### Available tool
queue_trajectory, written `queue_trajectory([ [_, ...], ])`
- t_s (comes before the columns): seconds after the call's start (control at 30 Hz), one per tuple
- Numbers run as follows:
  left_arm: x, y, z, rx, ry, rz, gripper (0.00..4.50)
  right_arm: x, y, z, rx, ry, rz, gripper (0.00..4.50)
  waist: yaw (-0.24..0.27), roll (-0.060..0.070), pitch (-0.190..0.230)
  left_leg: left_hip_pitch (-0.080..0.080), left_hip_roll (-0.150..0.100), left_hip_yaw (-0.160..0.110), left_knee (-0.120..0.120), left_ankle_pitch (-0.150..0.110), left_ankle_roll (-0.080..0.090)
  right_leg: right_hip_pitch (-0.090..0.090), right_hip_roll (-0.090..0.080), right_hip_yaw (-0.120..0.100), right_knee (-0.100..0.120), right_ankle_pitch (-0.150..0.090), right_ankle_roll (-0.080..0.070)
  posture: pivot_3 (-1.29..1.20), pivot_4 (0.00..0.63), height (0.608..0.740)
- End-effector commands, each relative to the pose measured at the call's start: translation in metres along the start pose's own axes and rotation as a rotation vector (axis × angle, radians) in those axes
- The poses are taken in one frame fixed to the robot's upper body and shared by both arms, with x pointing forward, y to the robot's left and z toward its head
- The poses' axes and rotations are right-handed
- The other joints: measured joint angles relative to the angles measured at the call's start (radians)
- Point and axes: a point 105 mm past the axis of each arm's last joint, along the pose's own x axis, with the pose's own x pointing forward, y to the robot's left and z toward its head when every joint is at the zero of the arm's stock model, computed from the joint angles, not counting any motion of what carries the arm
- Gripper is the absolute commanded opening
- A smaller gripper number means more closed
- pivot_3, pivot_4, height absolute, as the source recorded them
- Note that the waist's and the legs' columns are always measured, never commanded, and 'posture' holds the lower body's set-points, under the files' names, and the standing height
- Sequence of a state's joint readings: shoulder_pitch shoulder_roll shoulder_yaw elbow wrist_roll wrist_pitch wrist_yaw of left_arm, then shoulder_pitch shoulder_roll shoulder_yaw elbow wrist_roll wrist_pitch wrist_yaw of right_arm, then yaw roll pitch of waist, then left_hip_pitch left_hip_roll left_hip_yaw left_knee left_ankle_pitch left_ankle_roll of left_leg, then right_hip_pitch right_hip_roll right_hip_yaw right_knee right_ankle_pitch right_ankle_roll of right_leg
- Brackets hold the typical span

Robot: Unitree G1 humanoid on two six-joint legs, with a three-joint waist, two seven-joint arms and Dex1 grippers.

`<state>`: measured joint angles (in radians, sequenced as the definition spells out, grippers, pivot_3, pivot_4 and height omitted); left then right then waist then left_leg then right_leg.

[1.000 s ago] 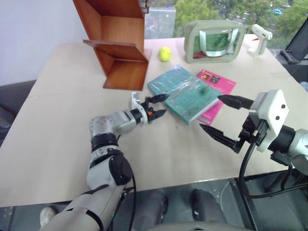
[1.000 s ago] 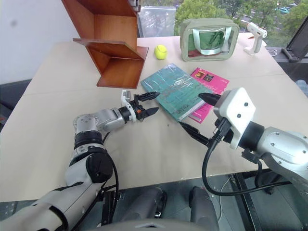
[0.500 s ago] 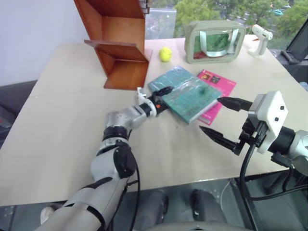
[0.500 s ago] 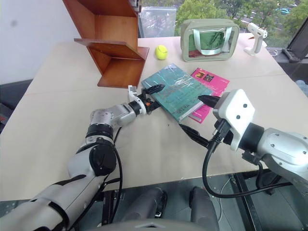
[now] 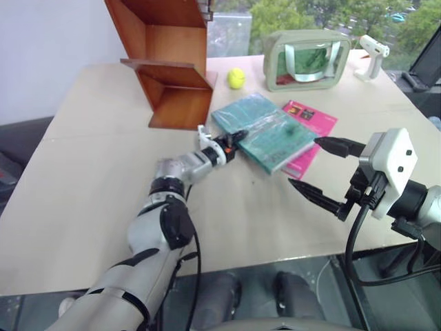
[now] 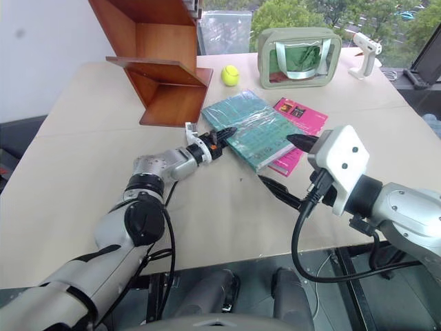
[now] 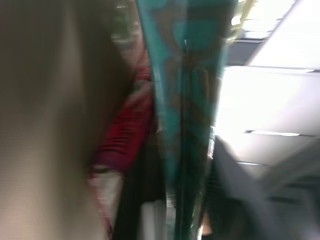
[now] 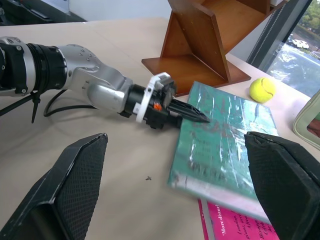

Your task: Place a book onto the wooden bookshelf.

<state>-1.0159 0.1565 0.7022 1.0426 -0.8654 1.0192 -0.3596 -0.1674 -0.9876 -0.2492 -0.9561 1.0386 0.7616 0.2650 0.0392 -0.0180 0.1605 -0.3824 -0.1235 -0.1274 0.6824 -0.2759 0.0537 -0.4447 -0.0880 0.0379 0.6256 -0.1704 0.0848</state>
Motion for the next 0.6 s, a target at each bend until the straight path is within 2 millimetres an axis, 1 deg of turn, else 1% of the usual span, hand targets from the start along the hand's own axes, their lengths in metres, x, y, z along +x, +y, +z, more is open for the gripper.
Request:
queue_trajectory([
  [0.03,-0.006,-0.016,-0.004,-0.033,0.051,-0.069,0.38,-0.002,-0.001,0.007,-0.037,-0.023,-0.013,4.5,-0.001,0.0,0.0,0.0,0.0,0.0,0.0,0.0,0.0,0.0,0.0,0.0,0.0,0.0,0.0,0.0,0.15,0.74],
  [0.13,-0.01,-0.04,-0.004,0.0,0.086,-0.135,0.38,0.0,-0.002,0.007,-0.036,-0.031,-0.012,4.5,-0.002,-0.001,0.001,-0.001,0.0,0.0,0.0,0.0,0.0,-0.001,0.0,0.0,0.0,0.0,0.0,0.0,0.15,0.74],
  [0.23,-0.015,-0.075,-0.013,0.148,0.149,-0.204,0.38,0.001,-0.004,0.008,-0.036,-0.042,-0.015,4.5,-0.002,-0.002,0.002,-0.002,0.0,-0.001,0.0,0.0,0.0,-0.003,0.0,0.0,0.0,0.0,0.0,0.0,0.15,0.74],
  [0.27,-0.02,-0.098,-0.015,0.255,0.169,-0.252,0.38,0.0,-0.007,0.008,-0.041,-0.045,-0.027,4.5,-0.002,-0.003,0.003,-0.003,0.0,-0.001,0.0,0.0,0.0,-0.003,0.0,0.0,0.0,0.0,0.0,0.0,0.15,0.74],
  [0.33,-0.028,-0.128,-0.021,0.425,0.188,-0.304,0.38,-0.001,-0.012,0.009,-0.051,-0.05,-0.05,4.5,-0.003,-0.003,0.003,-0.003,0.0,-0.001,0.0,0.0,0.0,-0.004,0.0,0.0,-0.001,0.0,0.0,0.0,0.15,0.74],
  [0.4,-0.036,-0.16,-0.027,0.666,0.168,-0.346,0.38,-0.005,-0.019,0.011,-0.071,-0.056,-0.088,4.5,-0.005,-0.004,0.004,-0.003,0.0,0.0,0.0,0.0,0.0,-0.004,0.0,0.0,-0.001,0.0,0.0,0.0,0.15,0.74],
  [0.43,-0.038,-0.168,-0.03,0.742,0.165,-0.359,0.38,-0.006,-0.022,0.011,-0.08,-0.058,-0.102,4.5,-0.006,-0.004,0.004,-0.004,0.0,-0.001,0.0,0.0,0.0,-0.004,0.0,0.0,-0.001,0.0,0.0,0.0,0.15,0.74],
  [0.5,-0.046,-0.194,-0.035,1.04,0.136,-0.382,0.38,-0.012,-0.034,0.018,-0.112,-0.077,-0.158,4.5,-0.007,-0.003,0.004,-0.003,0.0,0.0,-0.001,0.0,0.0,-0.004,0.0,0.0,-0.001,0.0,-0.001,0.0,0.15,0.74],
  [0.57,-0.052,-0.217,-0.038,1.295,0.111,-0.395,0.38,-0.019,-0.047,0.024,-0.146,-0.095,-0.221,4.5,-0.006,-0.003,0.004,-0.002,0.0,0.001,-0.002,0.0,-0.001,-0.003,0.001,0.001,-0.001,0.0,-0.001,0.0,0.15,0.74],
  [0.6,-0.054,-0.223,-0.037,1.362,0.103,-0.397,0.38,-0.02,-0.05,0.026,-0.155,-0.1,-0.236,4.5,-0.005,-0.003,0.004,-0.001,0.0,0.002,-0.003,0.0,-0.001,-0.003,0.001,0.002,-0.001,0.0,-0.001,0.0,0.15,0.74],
])
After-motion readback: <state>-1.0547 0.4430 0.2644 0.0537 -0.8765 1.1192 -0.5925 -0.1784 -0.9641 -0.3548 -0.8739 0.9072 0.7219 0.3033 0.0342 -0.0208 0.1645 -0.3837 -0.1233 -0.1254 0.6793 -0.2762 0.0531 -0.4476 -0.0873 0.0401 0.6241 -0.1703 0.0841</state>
